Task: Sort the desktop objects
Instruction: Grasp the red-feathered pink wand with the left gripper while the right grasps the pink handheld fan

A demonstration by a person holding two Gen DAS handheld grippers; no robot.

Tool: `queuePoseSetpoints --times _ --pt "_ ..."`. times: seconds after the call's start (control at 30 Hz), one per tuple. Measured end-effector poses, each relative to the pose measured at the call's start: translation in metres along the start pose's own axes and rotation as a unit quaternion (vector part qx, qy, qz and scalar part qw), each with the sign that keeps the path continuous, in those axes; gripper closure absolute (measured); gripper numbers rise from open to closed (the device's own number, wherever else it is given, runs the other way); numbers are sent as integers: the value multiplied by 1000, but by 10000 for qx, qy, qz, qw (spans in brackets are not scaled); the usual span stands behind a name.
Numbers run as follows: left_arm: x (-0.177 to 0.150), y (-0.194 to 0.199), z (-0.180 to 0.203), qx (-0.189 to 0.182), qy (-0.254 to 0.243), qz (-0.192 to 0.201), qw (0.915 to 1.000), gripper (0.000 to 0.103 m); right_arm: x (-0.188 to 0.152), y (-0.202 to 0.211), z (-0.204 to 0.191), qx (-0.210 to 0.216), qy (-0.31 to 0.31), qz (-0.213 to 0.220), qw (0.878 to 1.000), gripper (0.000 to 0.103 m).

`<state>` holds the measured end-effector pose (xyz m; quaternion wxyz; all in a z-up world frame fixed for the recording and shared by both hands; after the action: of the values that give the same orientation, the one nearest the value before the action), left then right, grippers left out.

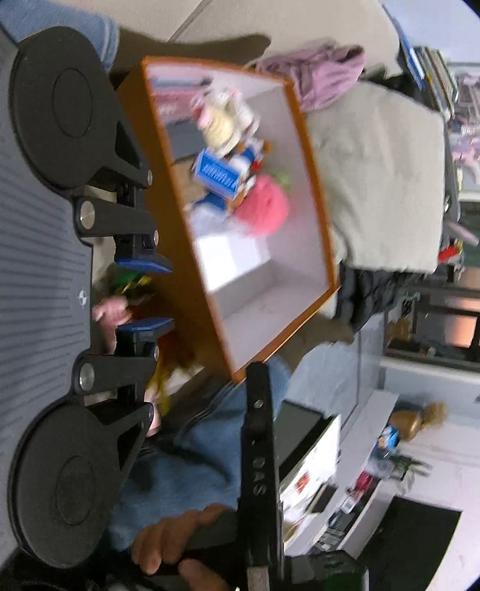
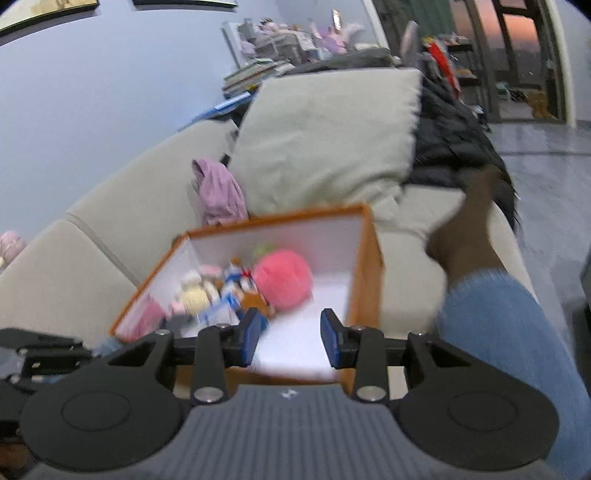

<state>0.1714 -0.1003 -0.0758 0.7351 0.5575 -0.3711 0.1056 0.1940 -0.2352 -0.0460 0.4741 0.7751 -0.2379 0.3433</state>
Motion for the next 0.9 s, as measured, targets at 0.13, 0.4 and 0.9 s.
queuePoseSetpoints --times 0.13,0.4,0.9 --pt "-18 -18 18 -116 -110 -107 9998 73 -39 4 15 -116 -308 -492 9982 64" --pt "-34 -24 24 131 -101 -22 9999 73 -61 -27 16 3 -766 -832 9936 58" --pt "-34 -25 13 462 -234 87 9986 60 -41 -32 -29 657 -304 -488 9962 103"
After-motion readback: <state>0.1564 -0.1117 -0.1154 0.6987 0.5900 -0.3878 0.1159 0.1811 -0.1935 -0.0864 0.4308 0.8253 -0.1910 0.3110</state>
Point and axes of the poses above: each gripper's, at about its wrist camera, not at the fingertips, and y roughly against the way its jaws point, z to its right, x to its top, the point moved 8 cm from there along -y, roughly the way its jaws point, and after that the axes turned 2 degrees about y, right-handed, at the moved point
